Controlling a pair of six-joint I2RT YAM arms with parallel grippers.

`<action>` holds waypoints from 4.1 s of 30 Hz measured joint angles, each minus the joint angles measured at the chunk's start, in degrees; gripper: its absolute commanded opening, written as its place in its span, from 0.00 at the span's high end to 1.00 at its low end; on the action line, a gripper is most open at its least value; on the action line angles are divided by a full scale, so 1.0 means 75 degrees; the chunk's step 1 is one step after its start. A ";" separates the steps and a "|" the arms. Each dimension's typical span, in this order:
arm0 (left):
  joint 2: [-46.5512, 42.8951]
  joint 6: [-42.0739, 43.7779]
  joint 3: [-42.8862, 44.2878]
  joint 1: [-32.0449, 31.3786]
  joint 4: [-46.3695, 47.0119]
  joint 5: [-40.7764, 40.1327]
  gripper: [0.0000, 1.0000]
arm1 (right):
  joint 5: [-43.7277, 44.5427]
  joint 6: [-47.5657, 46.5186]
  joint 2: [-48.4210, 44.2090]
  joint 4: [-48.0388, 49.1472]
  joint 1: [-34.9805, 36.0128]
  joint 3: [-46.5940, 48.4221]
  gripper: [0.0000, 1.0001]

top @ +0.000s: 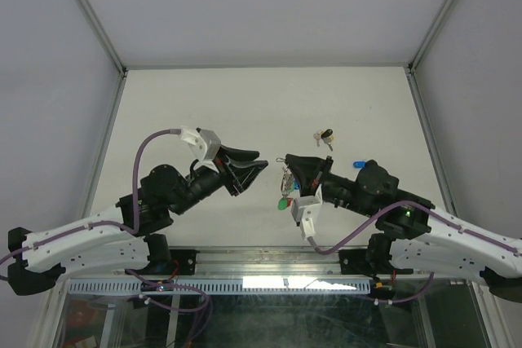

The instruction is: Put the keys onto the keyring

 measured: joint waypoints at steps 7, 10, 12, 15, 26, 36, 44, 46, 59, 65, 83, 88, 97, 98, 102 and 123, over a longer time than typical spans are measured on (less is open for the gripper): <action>0.0318 -0.0006 0.0000 0.0000 -0.0216 0.0015 0.65 | 0.0035 -0.0175 0.0117 -0.0460 -0.0003 0.0201 1.00; 0.0323 -0.0067 0.0003 0.0006 -0.0277 0.0012 0.64 | 0.0041 -0.0236 0.0128 -0.0664 -0.0003 0.0248 1.00; 0.0385 -0.0157 0.0032 0.0114 -0.0385 0.0017 0.64 | 0.0061 -0.0236 0.0131 -0.0796 0.0000 0.0280 1.00; 0.0632 -0.0323 0.0143 0.0458 -0.0659 0.0117 0.61 | 0.0093 -0.0067 0.0128 -0.1186 0.0000 0.0431 1.00; 0.2436 -0.0714 0.0446 0.1897 -0.1448 0.1326 0.51 | 0.1052 0.1775 -0.0163 -0.2879 0.0000 0.0787 1.00; 0.4479 -0.0423 0.0545 0.1903 -0.1029 0.2538 0.43 | 0.1874 0.4415 -0.0393 -0.4039 0.0000 0.1871 1.00; 0.5753 0.1381 0.0568 0.1903 -0.0003 0.4660 0.36 | 0.1880 0.5045 -0.0813 -0.4887 0.0000 0.2655 1.00; 0.6149 0.1932 0.0746 0.1903 0.0017 0.5059 0.34 | 0.1880 0.5112 -0.0825 -0.5065 0.0000 0.2804 1.00; 0.7513 0.4820 0.1084 0.1903 0.1469 0.6881 0.24 | 0.1996 0.5217 -0.1160 -0.5826 0.0000 0.2853 1.00; 0.8099 0.5834 0.1058 0.1909 0.2404 0.7324 0.38 | 0.2069 0.5234 -0.1300 -0.5998 0.0000 0.2853 1.00; 1.0086 0.5925 0.2932 0.2148 0.1402 0.8856 0.51 | 0.2087 0.5231 -0.1341 -0.6085 0.0000 0.2739 1.00; 1.0089 0.5281 0.2938 0.2127 0.1425 0.8591 0.50 | 0.2087 0.5231 -0.1343 -0.6079 0.0000 0.2667 1.00; 1.0098 0.3756 0.2926 0.1818 0.1722 0.7280 0.53 | 0.2087 0.5225 -0.1343 -0.6082 0.0000 0.2617 1.00; 1.0098 0.3567 0.2914 0.1781 0.1766 0.7146 0.53 | 0.2087 0.5225 -0.1343 -0.6079 0.0000 0.2617 1.00; 1.0098 0.2938 0.2812 0.1679 0.1918 0.6642 0.55 | 0.2087 0.5225 -0.1346 -0.6082 0.0000 0.2614 1.00; 0.9981 -0.0047 0.2809 0.1390 0.1623 0.5042 0.60 | 0.2081 0.5179 -0.1381 -0.6073 0.0000 0.2547 1.00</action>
